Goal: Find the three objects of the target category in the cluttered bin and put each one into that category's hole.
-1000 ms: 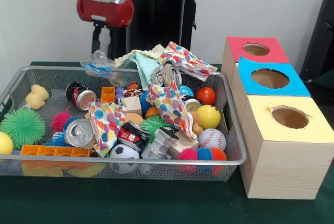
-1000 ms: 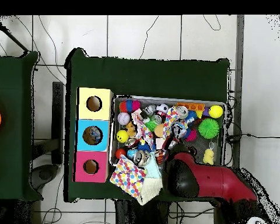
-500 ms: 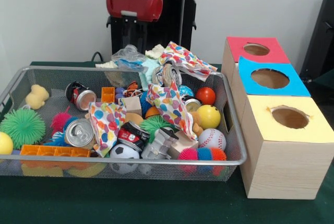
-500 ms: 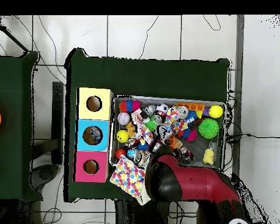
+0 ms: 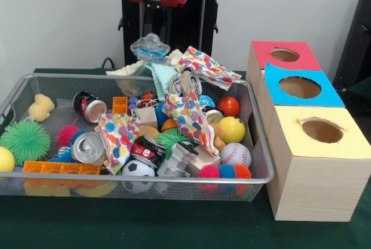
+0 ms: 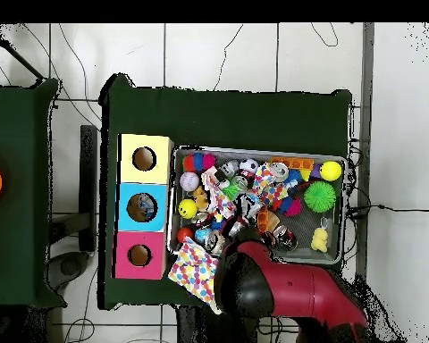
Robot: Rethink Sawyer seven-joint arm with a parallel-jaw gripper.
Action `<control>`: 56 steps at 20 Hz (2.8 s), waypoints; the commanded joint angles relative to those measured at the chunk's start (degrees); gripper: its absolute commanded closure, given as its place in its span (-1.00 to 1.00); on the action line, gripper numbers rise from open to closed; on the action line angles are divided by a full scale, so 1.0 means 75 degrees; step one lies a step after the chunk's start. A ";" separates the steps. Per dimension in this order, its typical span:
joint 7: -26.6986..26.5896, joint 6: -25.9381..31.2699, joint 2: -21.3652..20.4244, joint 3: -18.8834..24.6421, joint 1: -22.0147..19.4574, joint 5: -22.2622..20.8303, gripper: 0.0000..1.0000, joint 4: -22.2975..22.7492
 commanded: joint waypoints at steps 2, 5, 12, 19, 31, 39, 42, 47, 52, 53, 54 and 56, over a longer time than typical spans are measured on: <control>0.0643 0.1022 -0.0372 -0.0101 0.0394 0.0429 1.00 0.0384; 0.0866 0.0920 -0.0295 -0.0280 0.0712 0.0452 1.00 0.0368; 0.1069 0.0918 -0.0335 -0.0620 0.1345 0.0573 1.00 0.0389; 0.1272 0.0561 -0.0029 -0.1050 0.1960 0.0728 1.00 0.0367; 0.1354 0.0125 0.0476 -0.1397 0.2609 0.1013 1.00 0.0207; 0.1513 -0.0291 0.1012 -0.1712 0.3270 0.1281 1.00 -0.0003; 0.1524 -0.0295 0.1086 -0.1800 0.3450 0.1384 1.00 -0.0069; 0.1386 -0.0195 0.0875 -0.1950 0.3673 0.1462 1.00 -0.0043; 0.1091 0.0171 0.0480 -0.1804 0.3388 0.1604 1.00 -0.0011; 0.1010 0.0285 0.0367 -0.1743 0.3298 0.1640 1.00 -0.0013; 0.0943 0.0397 0.0262 -0.1704 0.3235 0.1669 1.00 -0.0023; 0.0786 0.0730 0.0040 -0.1644 0.3126 0.1754 1.00 -0.0100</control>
